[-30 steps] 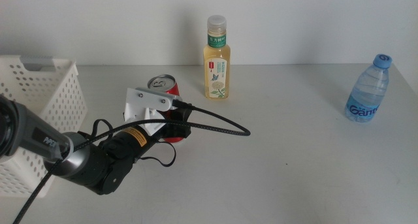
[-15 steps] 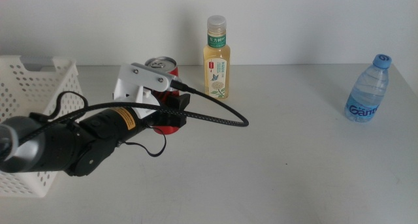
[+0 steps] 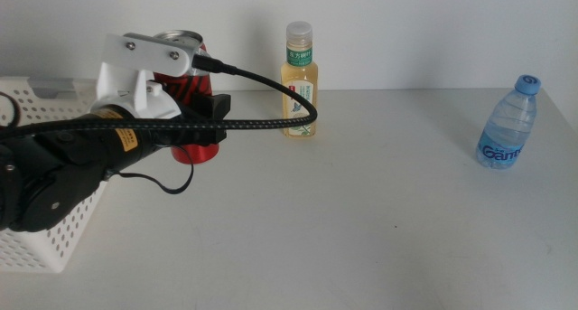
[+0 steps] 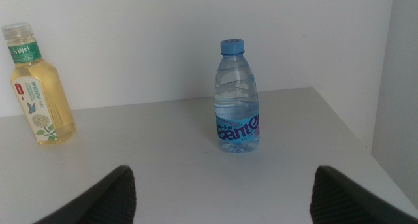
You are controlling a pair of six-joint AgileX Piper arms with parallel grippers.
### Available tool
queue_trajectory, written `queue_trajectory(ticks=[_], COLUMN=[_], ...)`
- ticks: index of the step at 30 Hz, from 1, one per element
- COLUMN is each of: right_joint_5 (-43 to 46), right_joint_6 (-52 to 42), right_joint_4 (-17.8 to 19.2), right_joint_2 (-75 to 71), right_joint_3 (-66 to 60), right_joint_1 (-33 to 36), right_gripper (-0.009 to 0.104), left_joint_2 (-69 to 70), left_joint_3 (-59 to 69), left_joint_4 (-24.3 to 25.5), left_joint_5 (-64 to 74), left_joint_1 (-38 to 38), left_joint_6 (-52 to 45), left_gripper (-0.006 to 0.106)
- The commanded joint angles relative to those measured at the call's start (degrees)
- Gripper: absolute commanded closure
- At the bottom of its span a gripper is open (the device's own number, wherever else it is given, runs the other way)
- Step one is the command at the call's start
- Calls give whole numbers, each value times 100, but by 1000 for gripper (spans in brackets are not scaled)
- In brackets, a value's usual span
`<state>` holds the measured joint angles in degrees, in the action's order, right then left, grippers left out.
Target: Use arms to grab the bottles and put them into the dustbin to the left of the table.
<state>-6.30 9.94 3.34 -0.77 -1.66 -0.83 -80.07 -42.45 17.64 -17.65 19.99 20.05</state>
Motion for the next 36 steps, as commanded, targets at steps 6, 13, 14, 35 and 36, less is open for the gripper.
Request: queue_trajectory(ticks=[6,13,14,35,36], right_joint_5=[413,413,413,413,413], right_joint_6=[-35,-35,-35,-35,-35], right_joint_4=[45,45,45,45,45], right_joint_2=[-124,-124,-124,-124,-124], right_joint_3=[56,56,56,56,56], right_joint_1=[-38,-38,-38,-38,-38], right_gripper=[1,1,1,1,1], left_joint_2=[1011,1310,1304,-146,-274], left_joint_3=[-186,-834,-1004,-4099,-4211], left_joint_4=[-80,-454,-585,-2437,-2437], left_joint_5=[409,2822,3256,7649,7684], left_joint_1=[-9,-9,-9,-2678,-2780], left_joint_6=[307,138,-26,-2618,-2618], left_gripper=[102,102,102,102,102])
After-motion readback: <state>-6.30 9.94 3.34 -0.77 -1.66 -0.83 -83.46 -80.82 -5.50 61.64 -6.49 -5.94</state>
